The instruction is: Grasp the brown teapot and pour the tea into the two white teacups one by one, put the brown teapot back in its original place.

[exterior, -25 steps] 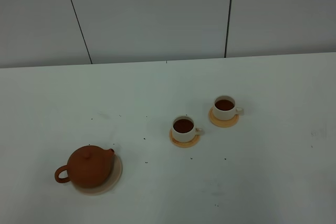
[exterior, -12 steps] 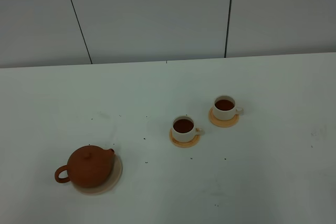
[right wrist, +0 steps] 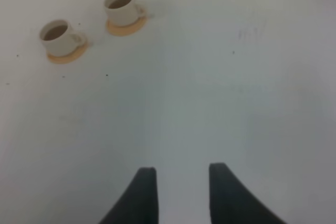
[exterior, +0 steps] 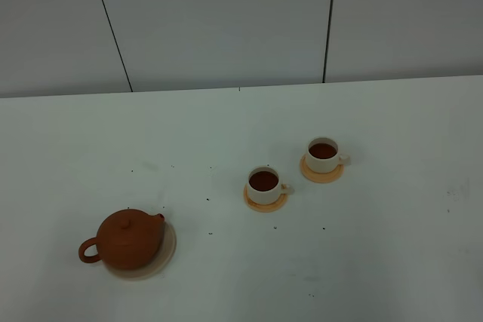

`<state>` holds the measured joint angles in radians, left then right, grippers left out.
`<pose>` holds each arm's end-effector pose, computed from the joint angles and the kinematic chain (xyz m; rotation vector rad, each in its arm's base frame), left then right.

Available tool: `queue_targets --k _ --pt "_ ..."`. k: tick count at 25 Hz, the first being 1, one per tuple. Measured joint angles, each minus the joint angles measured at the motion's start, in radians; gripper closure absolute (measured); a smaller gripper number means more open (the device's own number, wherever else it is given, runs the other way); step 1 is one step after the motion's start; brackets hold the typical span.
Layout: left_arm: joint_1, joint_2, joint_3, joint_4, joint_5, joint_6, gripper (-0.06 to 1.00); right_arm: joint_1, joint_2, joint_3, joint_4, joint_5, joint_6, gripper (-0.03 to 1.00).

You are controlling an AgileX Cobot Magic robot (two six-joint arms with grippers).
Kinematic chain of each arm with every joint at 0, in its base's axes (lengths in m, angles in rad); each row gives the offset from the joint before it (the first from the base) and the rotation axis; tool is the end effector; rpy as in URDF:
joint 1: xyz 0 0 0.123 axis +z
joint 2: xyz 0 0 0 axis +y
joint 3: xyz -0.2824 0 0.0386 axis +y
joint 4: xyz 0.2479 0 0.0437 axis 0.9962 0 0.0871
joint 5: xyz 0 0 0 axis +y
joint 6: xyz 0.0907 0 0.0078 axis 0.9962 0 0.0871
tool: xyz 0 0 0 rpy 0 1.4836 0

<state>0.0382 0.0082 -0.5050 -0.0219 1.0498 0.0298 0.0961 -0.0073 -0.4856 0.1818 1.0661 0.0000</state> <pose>-0.0036 -0.0019 0.2795 -0.0077 2.0364 0.0165 -0.0066 0.0138 0.2738 -0.1069 2.0518 0.2777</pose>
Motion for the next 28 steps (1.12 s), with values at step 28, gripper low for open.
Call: queue_targets --k 28 --pt "0.000 0.000 0.000 0.000 0.000 -0.003 0.93 0.000 0.000 0.000 0.000 0.000 0.000 0.73"
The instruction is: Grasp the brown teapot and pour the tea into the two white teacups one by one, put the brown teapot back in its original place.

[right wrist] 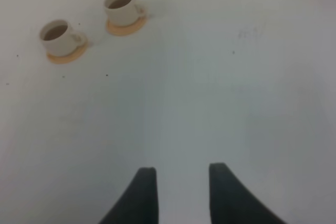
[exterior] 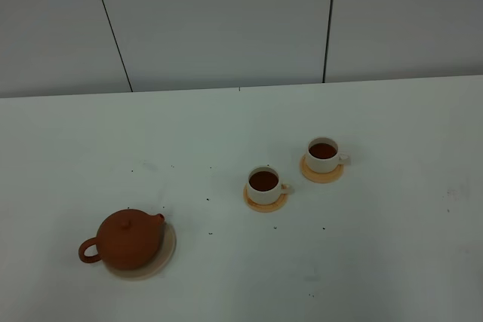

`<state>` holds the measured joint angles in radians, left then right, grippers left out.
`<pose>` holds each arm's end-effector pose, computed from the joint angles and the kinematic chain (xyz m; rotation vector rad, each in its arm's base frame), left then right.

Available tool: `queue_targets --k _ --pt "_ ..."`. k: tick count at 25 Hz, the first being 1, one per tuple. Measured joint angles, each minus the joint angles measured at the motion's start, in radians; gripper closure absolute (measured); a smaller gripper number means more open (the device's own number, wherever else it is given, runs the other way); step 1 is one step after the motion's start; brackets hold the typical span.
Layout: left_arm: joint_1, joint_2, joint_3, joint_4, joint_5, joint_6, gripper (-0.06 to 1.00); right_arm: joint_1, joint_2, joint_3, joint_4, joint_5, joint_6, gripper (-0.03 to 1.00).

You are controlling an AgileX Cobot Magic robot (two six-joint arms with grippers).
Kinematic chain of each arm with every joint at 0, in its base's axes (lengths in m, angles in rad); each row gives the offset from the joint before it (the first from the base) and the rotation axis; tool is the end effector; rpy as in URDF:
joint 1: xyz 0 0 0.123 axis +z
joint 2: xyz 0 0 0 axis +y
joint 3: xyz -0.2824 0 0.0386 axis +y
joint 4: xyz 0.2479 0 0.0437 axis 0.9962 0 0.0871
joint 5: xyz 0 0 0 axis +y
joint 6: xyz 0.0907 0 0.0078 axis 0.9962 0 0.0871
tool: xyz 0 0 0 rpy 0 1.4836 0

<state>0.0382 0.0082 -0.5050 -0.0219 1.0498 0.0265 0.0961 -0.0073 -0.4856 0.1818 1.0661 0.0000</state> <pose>-0.0036 -0.0019 0.2795 -0.0111 2.0364 0.0144 -0.0066 0.0138 0.2738 -0.1069 2.0518 0.2777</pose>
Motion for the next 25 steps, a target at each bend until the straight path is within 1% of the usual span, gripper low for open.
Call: queue_targets --k 25 --pt "0.000 0.000 0.000 0.000 0.000 0.000 0.93 0.000 0.000 0.000 0.000 0.000 0.000 0.73"
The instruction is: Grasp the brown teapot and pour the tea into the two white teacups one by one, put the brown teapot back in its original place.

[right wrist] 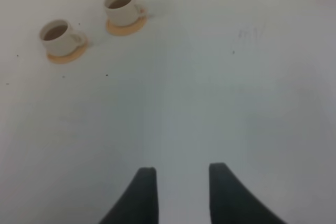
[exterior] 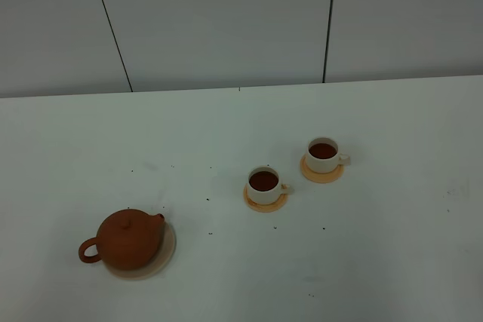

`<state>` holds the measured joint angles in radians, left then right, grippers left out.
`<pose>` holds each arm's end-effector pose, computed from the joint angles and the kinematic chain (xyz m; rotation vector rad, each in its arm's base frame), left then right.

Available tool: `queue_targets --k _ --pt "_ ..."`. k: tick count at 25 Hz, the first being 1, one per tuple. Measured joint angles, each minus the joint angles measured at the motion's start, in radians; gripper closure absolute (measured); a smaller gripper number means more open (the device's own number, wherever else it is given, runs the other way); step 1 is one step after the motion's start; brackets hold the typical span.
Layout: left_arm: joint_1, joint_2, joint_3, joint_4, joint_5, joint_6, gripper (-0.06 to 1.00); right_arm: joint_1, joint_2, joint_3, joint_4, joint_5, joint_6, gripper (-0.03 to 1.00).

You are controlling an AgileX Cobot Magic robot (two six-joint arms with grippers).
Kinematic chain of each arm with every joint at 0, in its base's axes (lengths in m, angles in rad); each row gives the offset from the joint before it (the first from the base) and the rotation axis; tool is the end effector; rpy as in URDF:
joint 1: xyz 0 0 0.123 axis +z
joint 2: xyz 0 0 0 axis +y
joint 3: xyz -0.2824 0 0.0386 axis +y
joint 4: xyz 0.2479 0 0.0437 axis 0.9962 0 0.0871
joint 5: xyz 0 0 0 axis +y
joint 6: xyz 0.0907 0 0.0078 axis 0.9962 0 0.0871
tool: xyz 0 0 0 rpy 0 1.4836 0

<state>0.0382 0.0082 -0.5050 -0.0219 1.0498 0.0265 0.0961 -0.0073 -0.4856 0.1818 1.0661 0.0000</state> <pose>-0.0036 -0.0019 0.2795 -0.0111 2.0364 0.0144 -0.0066 0.0138 0.2738 -0.1069 2.0518 0.2777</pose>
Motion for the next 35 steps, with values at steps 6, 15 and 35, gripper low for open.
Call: queue_targets --k 6,15,35 --pt "0.000 0.000 0.000 0.000 0.000 0.000 0.93 0.000 0.000 0.000 0.000 0.000 0.000 0.73" --pt "0.000 0.000 0.000 0.000 0.000 0.000 0.93 0.000 0.000 0.000 0.000 0.000 0.000 0.73" --pt "0.000 0.000 0.000 0.000 0.000 0.000 0.93 0.000 0.000 0.000 0.000 0.000 0.000 0.73"
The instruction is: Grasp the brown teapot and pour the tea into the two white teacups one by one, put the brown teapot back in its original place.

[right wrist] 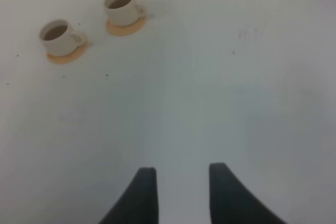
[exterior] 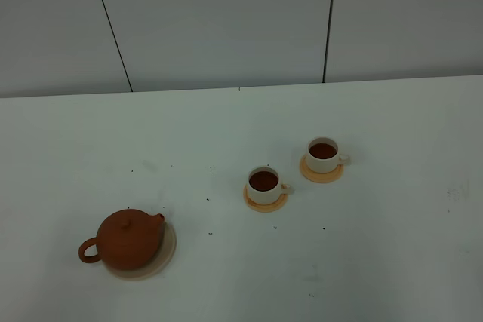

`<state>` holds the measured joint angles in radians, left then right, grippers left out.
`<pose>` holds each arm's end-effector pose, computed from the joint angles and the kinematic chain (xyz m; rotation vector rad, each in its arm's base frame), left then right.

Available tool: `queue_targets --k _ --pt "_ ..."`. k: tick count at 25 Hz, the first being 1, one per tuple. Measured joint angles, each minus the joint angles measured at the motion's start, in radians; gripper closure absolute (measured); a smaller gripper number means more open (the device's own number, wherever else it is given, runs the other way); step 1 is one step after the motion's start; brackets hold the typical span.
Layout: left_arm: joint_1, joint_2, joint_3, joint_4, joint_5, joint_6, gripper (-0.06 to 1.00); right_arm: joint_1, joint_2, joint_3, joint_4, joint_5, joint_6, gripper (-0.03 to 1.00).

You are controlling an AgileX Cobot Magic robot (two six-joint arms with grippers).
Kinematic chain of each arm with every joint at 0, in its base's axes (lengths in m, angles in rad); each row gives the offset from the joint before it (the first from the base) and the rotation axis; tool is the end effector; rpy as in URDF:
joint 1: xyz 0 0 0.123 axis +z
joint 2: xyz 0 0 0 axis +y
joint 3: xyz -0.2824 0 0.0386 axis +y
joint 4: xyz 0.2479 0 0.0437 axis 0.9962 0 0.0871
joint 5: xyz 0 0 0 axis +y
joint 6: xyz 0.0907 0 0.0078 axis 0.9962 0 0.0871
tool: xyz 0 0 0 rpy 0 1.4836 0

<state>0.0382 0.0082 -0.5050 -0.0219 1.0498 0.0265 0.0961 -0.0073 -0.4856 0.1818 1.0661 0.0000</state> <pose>-0.0036 -0.0019 0.2795 -0.0111 2.0364 0.0144 -0.0066 0.0138 0.2738 -0.1069 2.0518 0.2777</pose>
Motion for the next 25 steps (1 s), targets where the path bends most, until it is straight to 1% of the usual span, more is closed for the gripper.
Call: queue_targets --k 25 --pt "0.000 0.000 0.000 0.000 0.000 0.000 0.93 0.000 0.000 0.000 0.000 0.000 0.000 0.73"
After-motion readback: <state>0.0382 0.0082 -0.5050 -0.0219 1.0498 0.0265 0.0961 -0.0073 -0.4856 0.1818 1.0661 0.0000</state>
